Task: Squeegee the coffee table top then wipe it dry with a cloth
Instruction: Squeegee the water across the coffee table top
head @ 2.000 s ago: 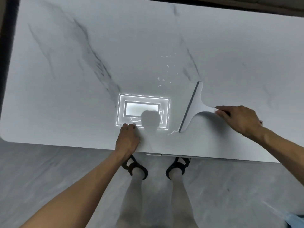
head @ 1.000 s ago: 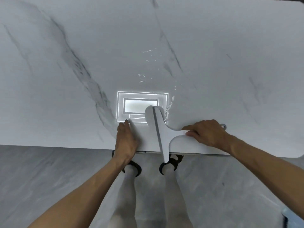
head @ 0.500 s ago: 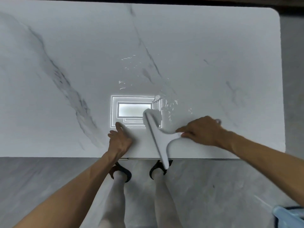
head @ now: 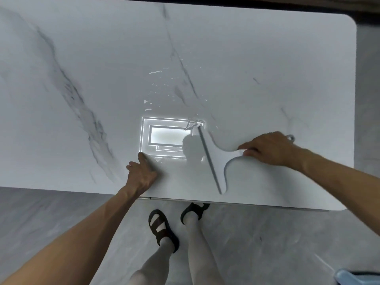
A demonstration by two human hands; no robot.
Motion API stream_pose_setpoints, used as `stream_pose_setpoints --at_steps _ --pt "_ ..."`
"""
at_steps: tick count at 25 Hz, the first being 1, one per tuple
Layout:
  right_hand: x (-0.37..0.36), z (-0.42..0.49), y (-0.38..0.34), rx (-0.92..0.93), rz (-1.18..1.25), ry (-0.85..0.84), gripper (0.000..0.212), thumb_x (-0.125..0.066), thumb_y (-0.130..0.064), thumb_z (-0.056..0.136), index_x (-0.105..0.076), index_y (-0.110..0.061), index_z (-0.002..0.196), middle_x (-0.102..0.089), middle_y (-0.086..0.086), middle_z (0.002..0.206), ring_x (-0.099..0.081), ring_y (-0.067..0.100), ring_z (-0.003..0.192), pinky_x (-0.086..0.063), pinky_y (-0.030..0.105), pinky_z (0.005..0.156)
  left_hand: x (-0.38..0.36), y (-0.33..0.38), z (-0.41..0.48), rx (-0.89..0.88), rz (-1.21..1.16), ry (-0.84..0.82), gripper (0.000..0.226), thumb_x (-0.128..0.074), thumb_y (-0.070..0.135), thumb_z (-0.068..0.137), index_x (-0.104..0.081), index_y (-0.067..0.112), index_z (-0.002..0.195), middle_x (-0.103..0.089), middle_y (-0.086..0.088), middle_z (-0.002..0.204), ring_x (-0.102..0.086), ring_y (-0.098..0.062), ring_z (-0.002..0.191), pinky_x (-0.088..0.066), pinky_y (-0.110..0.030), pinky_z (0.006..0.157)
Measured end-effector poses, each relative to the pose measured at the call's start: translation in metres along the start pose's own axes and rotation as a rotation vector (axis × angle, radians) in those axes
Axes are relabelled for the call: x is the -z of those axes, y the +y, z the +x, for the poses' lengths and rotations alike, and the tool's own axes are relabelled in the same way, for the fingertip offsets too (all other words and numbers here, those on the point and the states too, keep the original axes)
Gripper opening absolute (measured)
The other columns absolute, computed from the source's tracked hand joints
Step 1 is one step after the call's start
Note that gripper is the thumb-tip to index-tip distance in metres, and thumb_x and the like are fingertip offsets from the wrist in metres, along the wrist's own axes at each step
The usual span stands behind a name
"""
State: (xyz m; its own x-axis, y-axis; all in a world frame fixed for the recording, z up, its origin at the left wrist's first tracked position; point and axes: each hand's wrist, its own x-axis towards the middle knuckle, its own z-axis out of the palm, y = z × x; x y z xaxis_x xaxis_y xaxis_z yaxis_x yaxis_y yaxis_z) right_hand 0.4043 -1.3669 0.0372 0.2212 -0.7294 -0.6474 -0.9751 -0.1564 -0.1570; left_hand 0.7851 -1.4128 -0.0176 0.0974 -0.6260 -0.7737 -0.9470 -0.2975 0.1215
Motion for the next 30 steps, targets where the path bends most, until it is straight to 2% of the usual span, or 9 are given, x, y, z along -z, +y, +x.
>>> stream_pose_setpoints --at_steps 4,8,12,15,18,22,25,28,30 --pt "0.038 -0.023 0.040 -0.131 -0.077 0.035 0.034 -0.033 -0.052 0.097 -0.054 -0.055 0.123 -0.069 -0.015 0.113 -0.065 0.016 0.102 -0.044 0.031 0.076 0.005 -0.003 -0.007 -0.018 -0.062 0.046 0.065 -0.060 0.008 0.083 -0.029 0.005 0.141 -0.045 -0.029 0.130 -0.048 -0.046 0.116 -0.043 -0.045 0.093" --pt "0.055 -0.003 -0.018 0.033 -0.080 0.050 0.033 -0.035 -0.051 0.097 -0.053 -0.056 0.125 -0.071 -0.012 0.106 -0.066 0.016 0.097 -0.037 0.028 0.069 0.022 -0.024 -0.020 0.023 -0.316 0.122 0.060 -0.042 0.002 0.086 -0.027 0.013 0.143 -0.059 -0.021 0.116 -0.058 -0.036 0.091 -0.049 -0.039 0.076" --pt "0.026 0.051 -0.134 0.304 0.020 0.001 0.036 -0.037 -0.051 0.098 -0.053 -0.048 0.130 -0.070 -0.004 0.114 -0.064 0.019 0.103 -0.040 0.030 0.077 0.040 -0.056 -0.025 0.128 -0.429 0.204 0.059 -0.041 0.003 0.088 -0.028 0.012 0.145 -0.050 -0.016 0.139 -0.057 -0.037 0.110 -0.051 -0.042 0.087" --pt "0.009 0.084 -0.213 0.397 0.080 -0.048 0.037 -0.038 -0.050 0.099 -0.054 -0.044 0.132 -0.068 -0.002 0.120 -0.061 0.020 0.108 -0.039 0.031 0.082 0.050 -0.080 -0.019 0.200 -0.402 0.233 0.056 -0.045 0.010 0.091 -0.030 0.012 0.144 -0.052 -0.019 0.137 -0.055 -0.039 0.117 -0.048 -0.043 0.093" --pt "0.004 0.105 -0.233 0.395 0.068 -0.046 0.037 -0.039 -0.048 0.099 -0.055 -0.042 0.132 -0.068 0.000 0.120 -0.062 0.022 0.108 -0.039 0.032 0.082 0.055 -0.093 -0.005 0.175 -0.374 0.212 0.058 -0.048 0.013 0.090 -0.029 0.012 0.145 -0.054 -0.019 0.135 -0.054 -0.039 0.119 -0.045 -0.042 0.096" --pt "0.021 0.108 -0.171 0.276 0.056 0.010 0.035 -0.038 -0.048 0.099 -0.056 -0.044 0.129 -0.068 -0.004 0.120 -0.062 0.020 0.110 -0.042 0.032 0.084 0.060 -0.081 0.011 0.056 -0.321 0.182 0.058 -0.046 0.001 0.087 -0.032 0.013 0.142 -0.053 -0.014 0.134 -0.054 -0.037 0.119 -0.043 -0.037 0.094" --pt "0.046 0.092 -0.097 0.009 0.056 0.080 0.034 -0.036 -0.050 0.098 -0.054 -0.049 0.127 -0.066 -0.010 0.123 -0.060 0.018 0.114 -0.043 0.031 0.082 0.070 -0.058 0.021 -0.062 -0.285 0.168 0.045 -0.044 0.000 0.088 -0.043 0.009 0.132 -0.057 -0.010 0.124 -0.057 -0.033 0.114 -0.038 -0.028 0.082" --pt "0.068 0.066 -0.039 -0.265 0.025 0.117 0.037 -0.033 -0.054 0.097 -0.054 -0.050 0.127 -0.067 -0.008 0.122 -0.061 0.021 0.112 -0.042 0.032 0.080 0.079 -0.041 0.033 -0.104 -0.253 0.087 0.045 -0.041 0.007 0.091 -0.041 0.011 0.136 -0.059 -0.009 0.129 -0.058 -0.032 0.115 -0.041 -0.030 0.085" --pt "0.079 0.053 -0.026 -0.333 -0.014 0.119 0.037 -0.032 -0.055 0.096 -0.054 -0.052 0.126 -0.069 -0.008 0.118 -0.062 0.022 0.108 -0.040 0.031 0.075 0.089 -0.036 0.038 -0.101 -0.215 0.068 0.041 -0.040 0.011 0.093 -0.043 0.011 0.134 -0.061 -0.010 0.127 -0.060 -0.033 0.111 -0.044 -0.035 0.087"
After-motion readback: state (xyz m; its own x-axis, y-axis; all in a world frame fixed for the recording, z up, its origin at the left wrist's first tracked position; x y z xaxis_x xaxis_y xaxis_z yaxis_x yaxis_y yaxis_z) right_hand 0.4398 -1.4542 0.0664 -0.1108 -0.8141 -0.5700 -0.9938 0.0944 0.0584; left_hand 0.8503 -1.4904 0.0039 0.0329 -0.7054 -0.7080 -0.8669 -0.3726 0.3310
